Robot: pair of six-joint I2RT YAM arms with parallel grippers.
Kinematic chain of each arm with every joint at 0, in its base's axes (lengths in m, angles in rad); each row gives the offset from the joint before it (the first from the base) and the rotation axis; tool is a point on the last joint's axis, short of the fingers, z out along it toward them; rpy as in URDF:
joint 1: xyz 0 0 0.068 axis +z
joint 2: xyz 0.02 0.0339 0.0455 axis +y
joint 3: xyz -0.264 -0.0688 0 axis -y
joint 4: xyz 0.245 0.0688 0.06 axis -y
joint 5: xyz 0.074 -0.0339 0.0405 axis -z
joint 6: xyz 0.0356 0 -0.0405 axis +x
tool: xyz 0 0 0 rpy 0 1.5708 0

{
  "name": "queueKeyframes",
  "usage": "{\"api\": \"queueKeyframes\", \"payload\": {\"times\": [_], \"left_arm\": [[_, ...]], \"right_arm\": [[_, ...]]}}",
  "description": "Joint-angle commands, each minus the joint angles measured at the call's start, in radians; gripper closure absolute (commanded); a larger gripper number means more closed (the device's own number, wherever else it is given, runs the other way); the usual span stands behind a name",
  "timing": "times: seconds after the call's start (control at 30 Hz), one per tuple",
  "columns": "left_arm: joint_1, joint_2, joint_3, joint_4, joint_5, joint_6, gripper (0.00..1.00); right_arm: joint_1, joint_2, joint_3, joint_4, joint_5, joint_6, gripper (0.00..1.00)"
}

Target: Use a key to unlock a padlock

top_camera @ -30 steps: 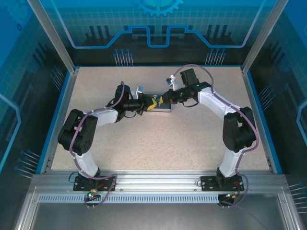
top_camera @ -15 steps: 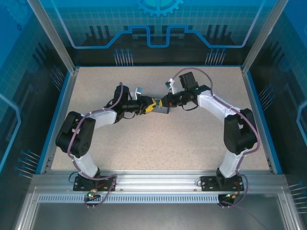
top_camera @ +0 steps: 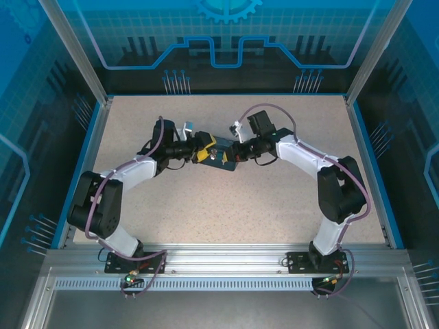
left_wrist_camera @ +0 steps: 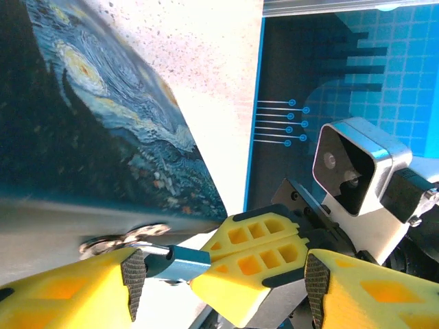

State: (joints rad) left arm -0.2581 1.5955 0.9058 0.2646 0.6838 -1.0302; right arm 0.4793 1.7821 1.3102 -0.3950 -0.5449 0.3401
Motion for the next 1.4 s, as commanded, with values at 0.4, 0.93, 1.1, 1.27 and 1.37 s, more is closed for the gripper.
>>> {"api": "queueKeyframes", "payload": {"times": [0.4, 0.93, 1.1, 1.27, 1.37], "left_arm": [[0.006, -0.115, -0.069, -0.160, -0.066, 0.022, 0.31], [-0.056, -0.155, -0.177, -0.116, -0.130, -0.063, 0.31], [-0.056, -0.155, -0.177, -0.114, -0.131, -0.059, 0.31], [-0.056, -0.151, -0.162, -0.125, -0.135, -0.044, 0.31], [-0.056, -0.151, -0.150, -0.137, -0.143, -0.029, 0.29]], "right_arm": [[0.081, -0.025, -0.014, -0.049, 0.079, -0.076, 1.00], [0.226, -0.026, -0.086, -0.087, 0.403, -0.114, 0.89], [0.236, -0.072, -0.129, -0.070, 0.404, -0.096, 0.62], [0.234, -0.105, -0.146, -0.055, 0.379, -0.067, 0.53], [0.228, -0.099, -0.142, -0.035, 0.347, -0.039, 0.51]]}}
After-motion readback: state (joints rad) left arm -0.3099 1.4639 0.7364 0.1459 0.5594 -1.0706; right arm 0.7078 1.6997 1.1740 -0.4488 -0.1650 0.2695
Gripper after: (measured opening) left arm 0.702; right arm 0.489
